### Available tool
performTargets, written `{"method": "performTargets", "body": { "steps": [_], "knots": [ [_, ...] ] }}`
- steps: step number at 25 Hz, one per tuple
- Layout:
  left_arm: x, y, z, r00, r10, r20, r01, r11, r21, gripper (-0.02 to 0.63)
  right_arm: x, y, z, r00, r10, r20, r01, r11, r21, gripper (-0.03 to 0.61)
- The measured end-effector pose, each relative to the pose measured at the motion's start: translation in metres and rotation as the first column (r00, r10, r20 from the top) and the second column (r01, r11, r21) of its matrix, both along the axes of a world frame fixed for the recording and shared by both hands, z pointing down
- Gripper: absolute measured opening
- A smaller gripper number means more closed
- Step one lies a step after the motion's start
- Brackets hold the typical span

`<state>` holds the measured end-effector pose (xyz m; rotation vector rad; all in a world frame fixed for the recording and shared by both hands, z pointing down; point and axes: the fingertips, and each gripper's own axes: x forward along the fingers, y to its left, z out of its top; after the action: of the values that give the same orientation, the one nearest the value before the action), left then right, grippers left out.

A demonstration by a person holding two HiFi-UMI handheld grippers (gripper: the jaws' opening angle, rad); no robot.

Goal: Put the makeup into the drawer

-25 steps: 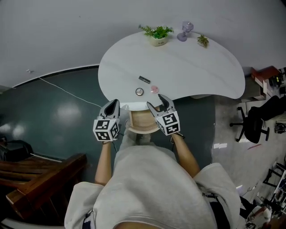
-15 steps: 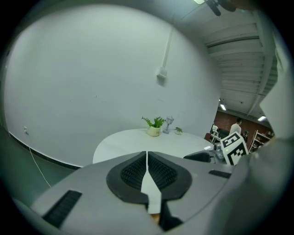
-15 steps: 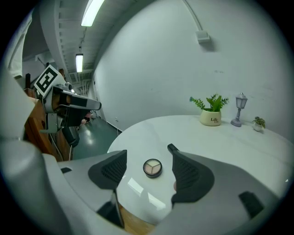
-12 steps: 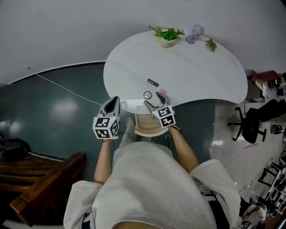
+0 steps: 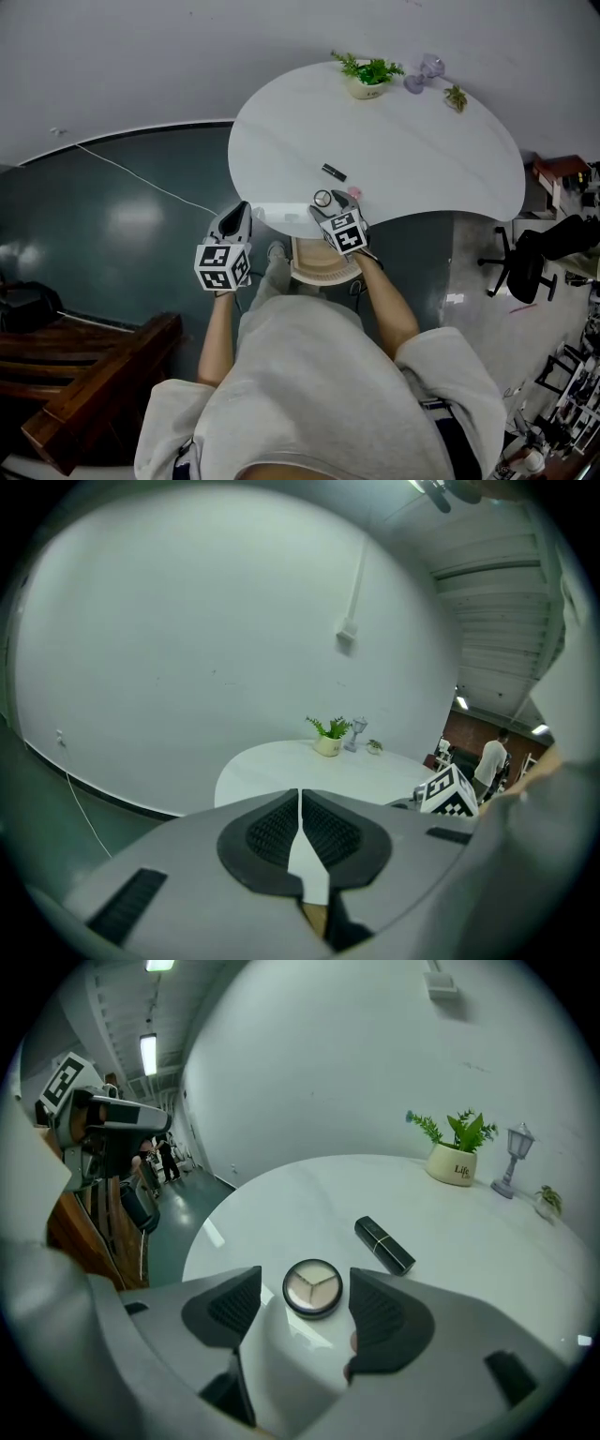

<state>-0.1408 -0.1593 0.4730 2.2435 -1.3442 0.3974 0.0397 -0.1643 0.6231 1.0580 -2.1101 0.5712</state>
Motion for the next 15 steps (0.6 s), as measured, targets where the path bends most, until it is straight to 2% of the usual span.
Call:
{"method": "performTargets", "body": {
  "steps": [6, 11, 15],
  "knots": [
    [-0.015, 0.005, 0.001, 1.000, -0.025, -0.002, 0.025, 1.000, -0.001, 0.017, -0.001, -0.002, 0.012, 0.999, 0.014, -0.030, -0.015, 0.999, -0.035, 0.263],
    [-0.025, 0.010, 0.001, 0.999, -0.040, 0.003, 0.040, 0.999, -0.001, 0.017, 0.001, -0.004, 0.017, 0.998, 0.036, -0.059, -0.038, 0.998, -0.042, 0.210],
    [-0.026, 0.012, 0.001, 0.999, -0.039, 0.004, 0.039, 0.999, -0.001, 0.017, 0.001, -0.004, 0.018, 0.998, 0.032, -0.063, -0.035, 0.998, -0.044, 0.209]
  ]
}}
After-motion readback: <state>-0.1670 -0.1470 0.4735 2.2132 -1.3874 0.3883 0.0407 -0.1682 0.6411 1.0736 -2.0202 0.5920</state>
